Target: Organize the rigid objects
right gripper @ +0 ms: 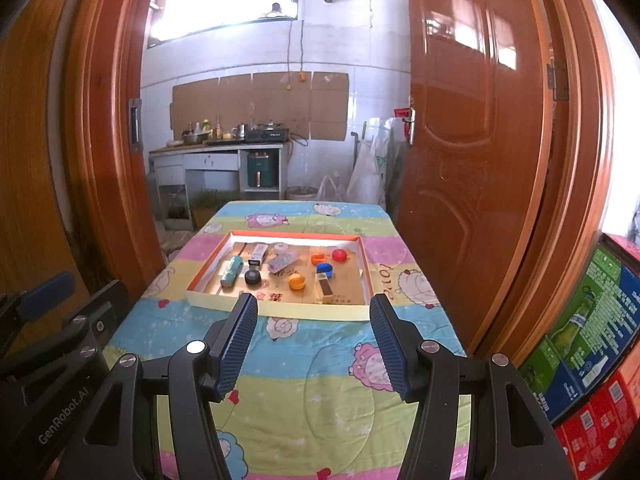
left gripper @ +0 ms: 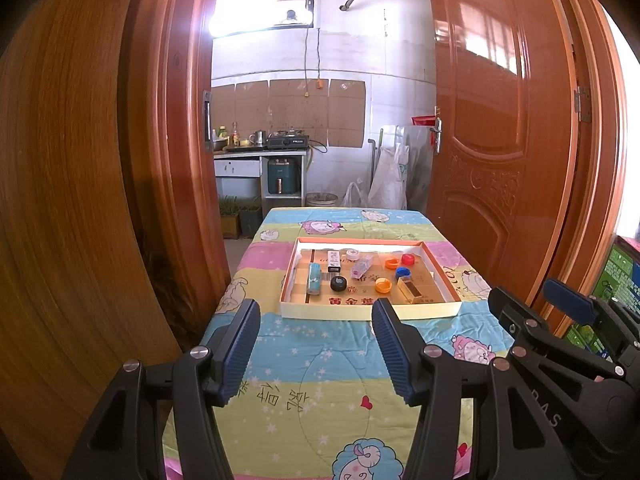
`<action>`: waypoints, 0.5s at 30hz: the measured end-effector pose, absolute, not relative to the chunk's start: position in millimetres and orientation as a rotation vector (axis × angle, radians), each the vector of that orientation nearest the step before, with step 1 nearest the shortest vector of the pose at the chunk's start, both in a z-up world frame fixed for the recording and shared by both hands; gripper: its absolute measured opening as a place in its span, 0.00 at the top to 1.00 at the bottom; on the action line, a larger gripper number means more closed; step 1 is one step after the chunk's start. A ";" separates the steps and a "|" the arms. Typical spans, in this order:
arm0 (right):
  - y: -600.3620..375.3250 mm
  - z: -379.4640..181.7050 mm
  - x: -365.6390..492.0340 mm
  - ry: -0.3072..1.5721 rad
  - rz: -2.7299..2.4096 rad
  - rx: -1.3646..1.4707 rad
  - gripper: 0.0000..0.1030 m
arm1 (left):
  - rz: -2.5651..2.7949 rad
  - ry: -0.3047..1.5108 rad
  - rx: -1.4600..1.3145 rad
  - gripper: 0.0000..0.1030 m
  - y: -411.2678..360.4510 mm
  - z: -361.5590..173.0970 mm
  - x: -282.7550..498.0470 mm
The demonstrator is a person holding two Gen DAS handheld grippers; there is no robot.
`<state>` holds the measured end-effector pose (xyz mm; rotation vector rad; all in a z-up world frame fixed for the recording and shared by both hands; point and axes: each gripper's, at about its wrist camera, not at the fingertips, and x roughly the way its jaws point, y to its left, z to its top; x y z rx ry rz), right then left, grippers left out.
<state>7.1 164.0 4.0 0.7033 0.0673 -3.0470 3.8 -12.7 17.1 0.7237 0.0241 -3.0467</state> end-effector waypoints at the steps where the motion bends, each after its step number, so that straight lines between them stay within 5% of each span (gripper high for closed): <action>1: 164.2 4.1 6.9 0.066 -3.046 0.704 0.41 | -3.048 0.024 0.724 0.44 -12.7 17.2 4.0; 15: 164.2 3.9 8.0 0.065 -3.046 0.706 0.41 | -3.047 0.029 0.727 0.44 -13.2 16.2 3.6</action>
